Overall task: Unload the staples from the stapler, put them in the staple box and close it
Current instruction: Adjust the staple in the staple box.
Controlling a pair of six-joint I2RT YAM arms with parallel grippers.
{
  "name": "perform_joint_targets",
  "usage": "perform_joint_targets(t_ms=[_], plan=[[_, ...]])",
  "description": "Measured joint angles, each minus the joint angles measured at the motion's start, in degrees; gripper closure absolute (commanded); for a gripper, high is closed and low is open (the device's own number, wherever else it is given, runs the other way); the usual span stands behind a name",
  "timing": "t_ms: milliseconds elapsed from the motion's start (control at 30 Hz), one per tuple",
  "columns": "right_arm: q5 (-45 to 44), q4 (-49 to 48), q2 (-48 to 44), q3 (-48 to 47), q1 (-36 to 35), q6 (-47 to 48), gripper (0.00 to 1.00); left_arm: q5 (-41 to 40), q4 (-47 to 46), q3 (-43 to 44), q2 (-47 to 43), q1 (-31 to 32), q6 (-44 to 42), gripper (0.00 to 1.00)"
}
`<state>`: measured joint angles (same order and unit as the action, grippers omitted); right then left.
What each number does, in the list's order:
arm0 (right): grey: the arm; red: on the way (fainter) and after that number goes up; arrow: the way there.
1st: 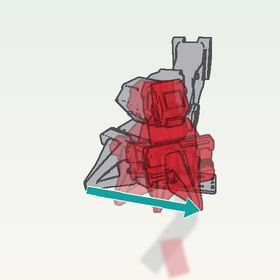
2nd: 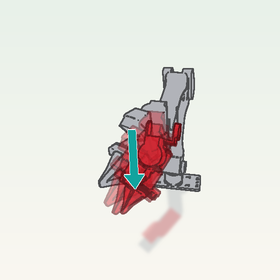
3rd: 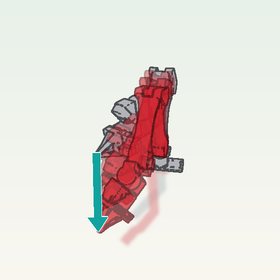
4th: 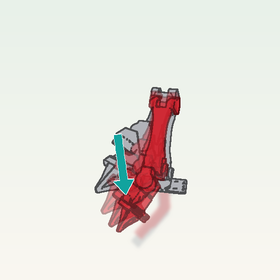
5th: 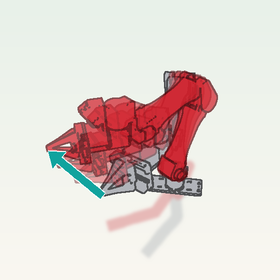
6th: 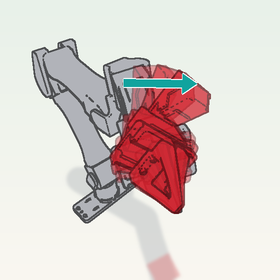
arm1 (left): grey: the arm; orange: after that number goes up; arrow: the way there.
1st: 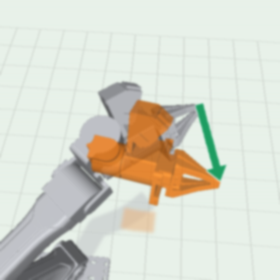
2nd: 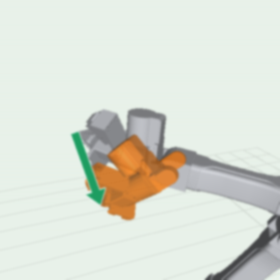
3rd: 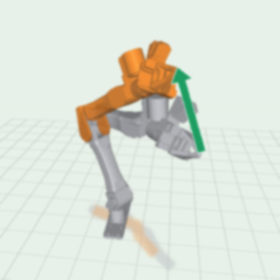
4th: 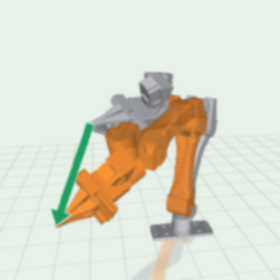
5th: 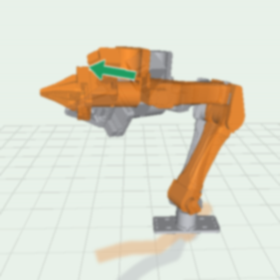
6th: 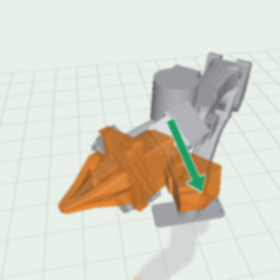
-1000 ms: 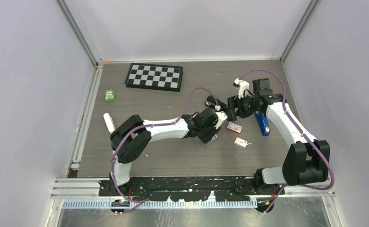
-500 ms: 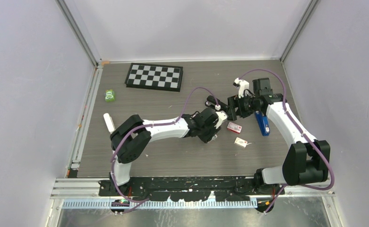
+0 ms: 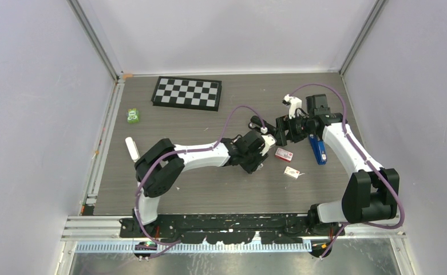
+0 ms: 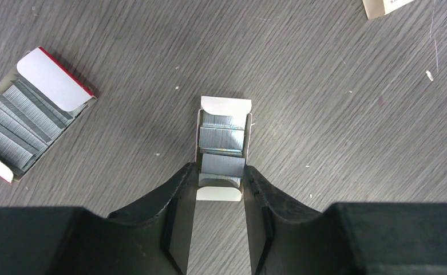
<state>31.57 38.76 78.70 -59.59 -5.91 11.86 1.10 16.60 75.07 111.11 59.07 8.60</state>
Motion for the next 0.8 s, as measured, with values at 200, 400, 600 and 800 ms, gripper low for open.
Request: perform_joint_targets(t_ms=[200,400,600,800], plan=[[-0.3,-0.1,0.1,0.0,0.1,0.0,0.21,0.0,0.3,0.5,0.4,-0.1,0.0,0.63],[-0.5,-0.1,0.1,0.0,0.1,0.0,0.21,0.0,0.4,0.7,0.5,-0.2,0.0,0.63],[-0.7,-0.1,0.1,0.0,0.2,0.0,0.21,0.0,0.5,0.8,0.7,-0.2,0.0,0.64],[-0.8,-0.1,0.1,0.0,0.2,0.0,0.21,0.0,0.5,0.9,0.9,-0.2,0.0,0.67]])
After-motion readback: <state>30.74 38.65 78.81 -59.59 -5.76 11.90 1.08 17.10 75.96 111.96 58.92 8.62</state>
